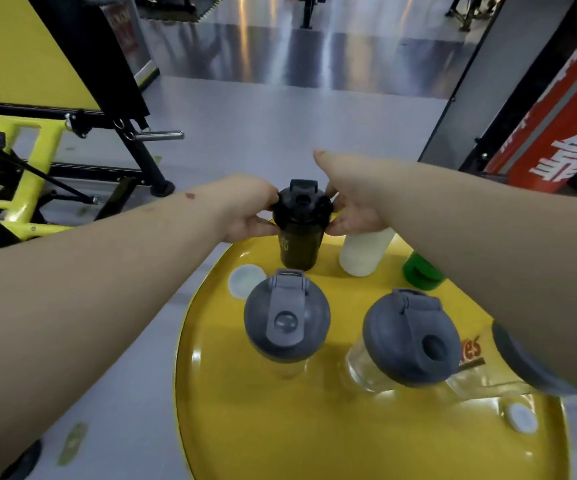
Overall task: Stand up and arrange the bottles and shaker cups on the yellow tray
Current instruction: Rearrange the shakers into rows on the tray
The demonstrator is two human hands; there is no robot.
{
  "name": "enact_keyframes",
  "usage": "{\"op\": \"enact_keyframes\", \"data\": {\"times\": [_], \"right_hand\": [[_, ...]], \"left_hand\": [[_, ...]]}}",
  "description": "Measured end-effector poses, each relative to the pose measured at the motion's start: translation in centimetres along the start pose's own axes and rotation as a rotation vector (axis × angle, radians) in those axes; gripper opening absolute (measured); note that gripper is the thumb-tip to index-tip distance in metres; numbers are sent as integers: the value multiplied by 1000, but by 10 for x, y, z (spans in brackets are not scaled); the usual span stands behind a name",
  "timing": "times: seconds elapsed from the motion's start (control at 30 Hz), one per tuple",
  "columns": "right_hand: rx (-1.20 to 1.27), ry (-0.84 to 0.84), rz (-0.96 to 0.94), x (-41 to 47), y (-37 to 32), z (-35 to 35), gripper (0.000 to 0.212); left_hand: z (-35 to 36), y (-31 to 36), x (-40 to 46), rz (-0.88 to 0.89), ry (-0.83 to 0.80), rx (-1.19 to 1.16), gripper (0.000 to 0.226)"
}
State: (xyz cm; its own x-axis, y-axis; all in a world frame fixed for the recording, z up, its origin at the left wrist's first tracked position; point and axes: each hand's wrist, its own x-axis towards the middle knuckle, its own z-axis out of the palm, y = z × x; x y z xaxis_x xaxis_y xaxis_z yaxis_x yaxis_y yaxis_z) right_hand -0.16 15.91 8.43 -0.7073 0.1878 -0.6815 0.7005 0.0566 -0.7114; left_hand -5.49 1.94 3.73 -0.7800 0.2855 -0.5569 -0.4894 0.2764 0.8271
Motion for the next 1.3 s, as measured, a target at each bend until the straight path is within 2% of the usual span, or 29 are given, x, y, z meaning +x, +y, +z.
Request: {"op": "enact_keyframes", "data": {"times": [0.13,0.43,0.53,0.63,0.87,1.1,1.3], "right_hand": [[20,61,-24,6,7,-3,40],[88,44,-27,10,16,-6,76],[10,62,-36,3,17,-9,81],[-168,103,-58,-15,18,-11,83],[-368,-77,-20,-60,32,5,86],[-359,-138,88,-84,42,21,96],[-226,-173,163,-89,59,26,91]], "left_hand": [[-8,-3,5,-14,-14,8,25],[-6,-2,-2,-43,-7,-8,36],[-15,-2,-10,-24,19,25,47],[-30,-7,-23,1,38,137,45],[-38,-40,-91,-128,-120,214,42],[-29,-58,-127,-162,-161,127,31],[-23,-68,-137,-124,-131,14,25]]}}
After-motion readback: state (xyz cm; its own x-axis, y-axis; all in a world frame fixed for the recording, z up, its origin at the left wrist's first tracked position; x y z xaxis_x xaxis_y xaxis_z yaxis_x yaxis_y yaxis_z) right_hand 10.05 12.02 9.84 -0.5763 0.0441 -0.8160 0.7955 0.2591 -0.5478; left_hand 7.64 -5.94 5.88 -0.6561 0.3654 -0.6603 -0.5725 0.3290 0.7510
